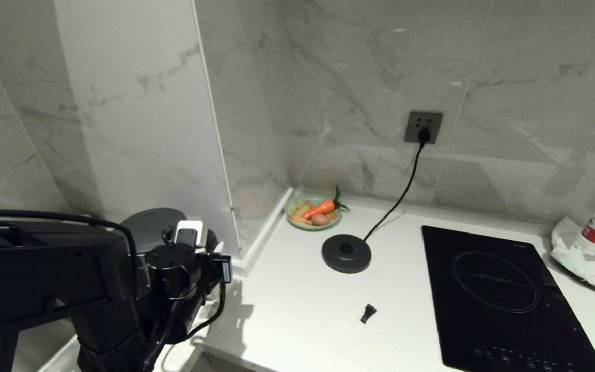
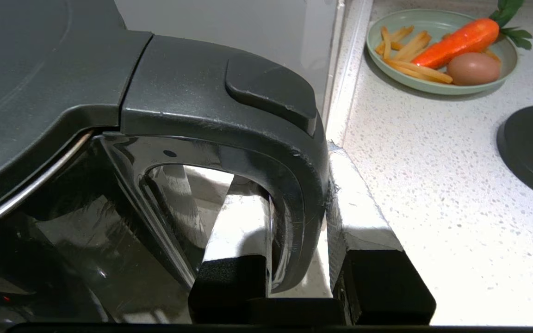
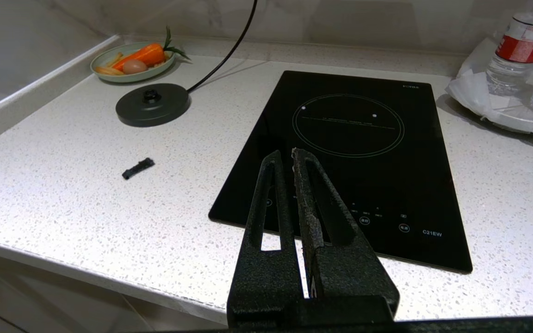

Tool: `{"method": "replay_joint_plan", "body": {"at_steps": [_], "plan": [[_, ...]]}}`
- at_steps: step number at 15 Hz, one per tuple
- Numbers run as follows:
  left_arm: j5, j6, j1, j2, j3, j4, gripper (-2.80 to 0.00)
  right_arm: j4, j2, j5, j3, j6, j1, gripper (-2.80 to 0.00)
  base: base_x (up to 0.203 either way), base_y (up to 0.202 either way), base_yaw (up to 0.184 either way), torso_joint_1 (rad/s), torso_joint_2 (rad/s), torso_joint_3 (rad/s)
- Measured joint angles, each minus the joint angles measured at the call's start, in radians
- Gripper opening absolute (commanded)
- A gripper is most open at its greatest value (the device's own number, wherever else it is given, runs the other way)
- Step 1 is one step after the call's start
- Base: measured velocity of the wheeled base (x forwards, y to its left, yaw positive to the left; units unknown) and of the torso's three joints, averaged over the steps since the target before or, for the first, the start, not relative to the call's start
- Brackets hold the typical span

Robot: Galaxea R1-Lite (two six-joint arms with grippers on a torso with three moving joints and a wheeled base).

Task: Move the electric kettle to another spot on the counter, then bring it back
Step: Place it by the sink

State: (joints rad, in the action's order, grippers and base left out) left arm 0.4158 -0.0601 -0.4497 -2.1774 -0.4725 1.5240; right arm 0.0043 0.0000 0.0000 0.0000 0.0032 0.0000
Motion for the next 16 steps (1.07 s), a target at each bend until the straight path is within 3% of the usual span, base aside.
{"method": "replay_joint_plan", "body": {"at_steps": [3, 11, 16], "plan": [[0.031, 0.002, -0.015, -0.001, 0.000, -0.003, 0.00, 0.000, 0.000, 0.000, 0.000, 0.000, 0.000, -2.80, 0.000, 0.000, 0.000, 0.000, 0.00, 0.000], [0.033, 0.005, -0.011, 0.012, 0.001, -0.003, 0.00, 0.000, 0.000, 0.001, 0.000, 0.000, 0.000, -2.80, 0.000, 0.000, 0.000, 0.000, 0.00, 0.000], [0.025, 0.002, 0.024, 0.029, 0.071, -0.002, 0.00, 0.000, 0.000, 0.000, 0.000, 0.000, 0.000, -2.80, 0.000, 0.000, 0.000, 0.000, 0.00, 0.000]]}}
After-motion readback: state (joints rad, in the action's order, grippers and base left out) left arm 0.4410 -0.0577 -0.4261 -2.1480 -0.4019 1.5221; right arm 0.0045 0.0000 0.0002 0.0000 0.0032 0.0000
